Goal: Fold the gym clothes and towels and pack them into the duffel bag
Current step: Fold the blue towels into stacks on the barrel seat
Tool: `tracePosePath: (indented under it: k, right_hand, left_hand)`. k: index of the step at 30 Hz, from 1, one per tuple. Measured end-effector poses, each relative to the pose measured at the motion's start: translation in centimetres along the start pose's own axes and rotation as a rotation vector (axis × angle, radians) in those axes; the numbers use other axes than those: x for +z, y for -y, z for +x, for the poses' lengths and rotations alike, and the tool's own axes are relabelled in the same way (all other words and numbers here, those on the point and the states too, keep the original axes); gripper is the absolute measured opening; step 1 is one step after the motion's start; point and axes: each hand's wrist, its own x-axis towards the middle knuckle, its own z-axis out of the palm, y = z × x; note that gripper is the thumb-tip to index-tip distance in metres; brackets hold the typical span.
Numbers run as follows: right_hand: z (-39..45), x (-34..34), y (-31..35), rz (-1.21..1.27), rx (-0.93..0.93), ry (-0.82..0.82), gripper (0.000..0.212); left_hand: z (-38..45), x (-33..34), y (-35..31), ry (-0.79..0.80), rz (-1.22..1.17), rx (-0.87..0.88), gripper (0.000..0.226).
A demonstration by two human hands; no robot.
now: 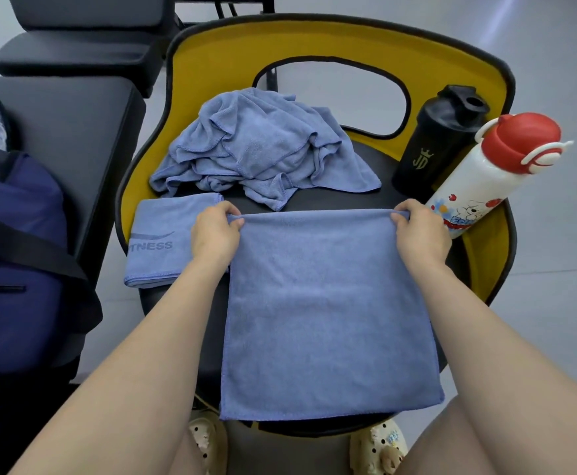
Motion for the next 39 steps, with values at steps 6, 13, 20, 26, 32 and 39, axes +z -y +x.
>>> tracePosePath:
  k: [6,13,20,26,32,39]
  right_hand:
    - [0.1,0.6,0.1,0.042,0.02,0.04,0.023]
    - [-2.1,1.0,2.5,-0.11,-0.465,0.116,0.026]
    - [-6.3,4.0,1.8,-0.185,-0.65,0.389,0.071]
    - [-4.4,2.7,-1.6,-0.331,-0.422,0.402,0.056]
    - [-3.4,1.7,-2.1,-0.38,-0.26,0.353,0.063]
    - [-3.5,3.1,-0.4,-0.309,-0.421,0.443,0.06]
  left_hand:
    - [-0.2,0.6,0.0,-0.092,0.072,0.062,0.013]
    - [-4.2,4.1,-1.7,-0.122,0.266,0.635,0.028]
    - [-7.6,6.7,-1.3,0.287,0.504,0.556,0.072]
    - [-6.1,5.3,-0.1,0.279,0.525,0.516,0.059]
    - [-4.6,4.3,-0.5,0.226,0.515,0.349,0.06]
    - [-4.1,5.2,-0.9,0.26,0.5,0.39,0.058]
